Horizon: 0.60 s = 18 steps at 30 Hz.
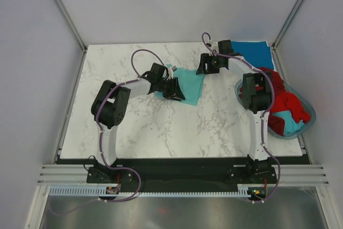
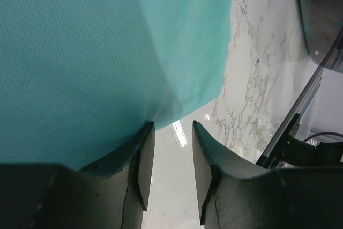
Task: Fold and stack the t-shirts
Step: Neatly place the folded tshirt to the corner
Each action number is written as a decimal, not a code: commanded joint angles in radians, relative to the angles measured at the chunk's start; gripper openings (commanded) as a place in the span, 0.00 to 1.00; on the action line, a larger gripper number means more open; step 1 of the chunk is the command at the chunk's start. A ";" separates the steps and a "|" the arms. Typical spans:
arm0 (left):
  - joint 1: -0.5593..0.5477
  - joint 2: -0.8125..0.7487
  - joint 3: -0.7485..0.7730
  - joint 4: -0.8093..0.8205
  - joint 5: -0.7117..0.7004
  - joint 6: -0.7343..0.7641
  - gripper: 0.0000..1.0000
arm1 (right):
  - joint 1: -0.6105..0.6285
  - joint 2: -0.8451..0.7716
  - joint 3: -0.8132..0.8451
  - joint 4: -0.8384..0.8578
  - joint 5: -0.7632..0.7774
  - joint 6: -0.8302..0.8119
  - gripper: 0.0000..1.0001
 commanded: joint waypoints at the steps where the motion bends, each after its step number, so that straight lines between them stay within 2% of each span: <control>1: 0.005 -0.102 -0.002 0.030 0.007 -0.022 0.42 | -0.007 0.054 0.055 -0.085 -0.051 -0.088 0.72; 7: 0.032 -0.208 -0.019 0.027 0.068 -0.048 0.42 | -0.013 0.079 0.083 -0.145 -0.077 -0.138 0.71; 14: 0.115 -0.308 -0.119 -0.027 0.042 -0.080 0.43 | -0.014 0.097 0.101 -0.183 -0.140 -0.167 0.66; 18: 0.143 -0.308 -0.169 -0.074 -0.085 -0.059 0.43 | -0.013 0.102 0.095 -0.186 -0.149 -0.173 0.63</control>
